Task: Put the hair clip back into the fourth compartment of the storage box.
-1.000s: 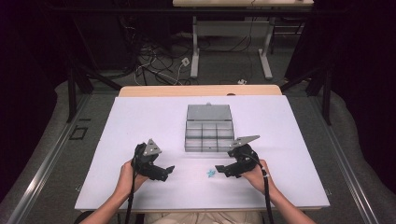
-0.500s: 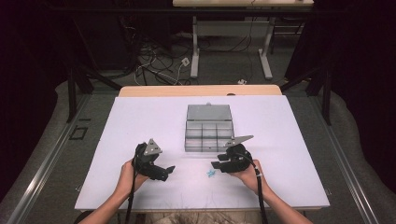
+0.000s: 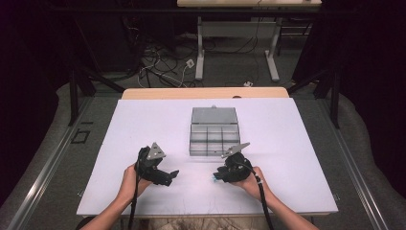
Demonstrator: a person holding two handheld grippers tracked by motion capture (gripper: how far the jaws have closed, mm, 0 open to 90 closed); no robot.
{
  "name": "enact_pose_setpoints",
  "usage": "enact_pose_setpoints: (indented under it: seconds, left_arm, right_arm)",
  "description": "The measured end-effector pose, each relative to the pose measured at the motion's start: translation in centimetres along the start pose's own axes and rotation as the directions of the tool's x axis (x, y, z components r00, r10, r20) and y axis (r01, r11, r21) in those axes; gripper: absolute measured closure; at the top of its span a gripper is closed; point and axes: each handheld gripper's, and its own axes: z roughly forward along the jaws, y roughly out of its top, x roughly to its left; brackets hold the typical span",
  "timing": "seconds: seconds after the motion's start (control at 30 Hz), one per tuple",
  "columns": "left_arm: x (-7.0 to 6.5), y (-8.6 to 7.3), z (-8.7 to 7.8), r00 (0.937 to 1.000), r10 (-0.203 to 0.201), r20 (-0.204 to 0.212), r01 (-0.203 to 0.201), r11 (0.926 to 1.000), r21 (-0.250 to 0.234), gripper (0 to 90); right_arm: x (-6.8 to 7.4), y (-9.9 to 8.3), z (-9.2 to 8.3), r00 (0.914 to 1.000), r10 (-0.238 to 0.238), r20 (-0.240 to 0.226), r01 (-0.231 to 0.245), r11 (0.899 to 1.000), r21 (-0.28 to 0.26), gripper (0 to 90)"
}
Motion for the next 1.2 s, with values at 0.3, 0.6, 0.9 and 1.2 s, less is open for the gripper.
enact_pose_setpoints:
  seconds: [0.3,0.6,0.9,1.2]
  left_arm:
    - [0.0,0.1,0.0,0.9999,0.003,0.012,-0.003,0.9999,0.013,0.0]
    - [0.0,0.1,0.0,0.9999,0.0,0.013,0.0,0.9999,0.014,0.0]
    - [0.0,0.0,0.2,1.0,0.0,0.006,0.0,1.0,0.0,0.0]
    - [0.1,0.0,0.0,1.0,-0.001,0.004,0.001,1.0,-0.005,0.0]
  right_arm:
    - [0.1,-0.2,0.3,0.9998,-0.022,-0.002,0.022,0.999,0.029,74.2]
    - [0.1,-0.3,0.3,0.9993,-0.023,-0.029,0.024,0.999,0.027,82.8]
    - [0.2,-0.3,-0.3,0.9976,0.004,-0.069,-0.004,1.0,-0.001,88.3]
    - [0.5,-0.1,-1.2,0.999,0.003,-0.045,-0.006,0.999,-0.048,88.7]
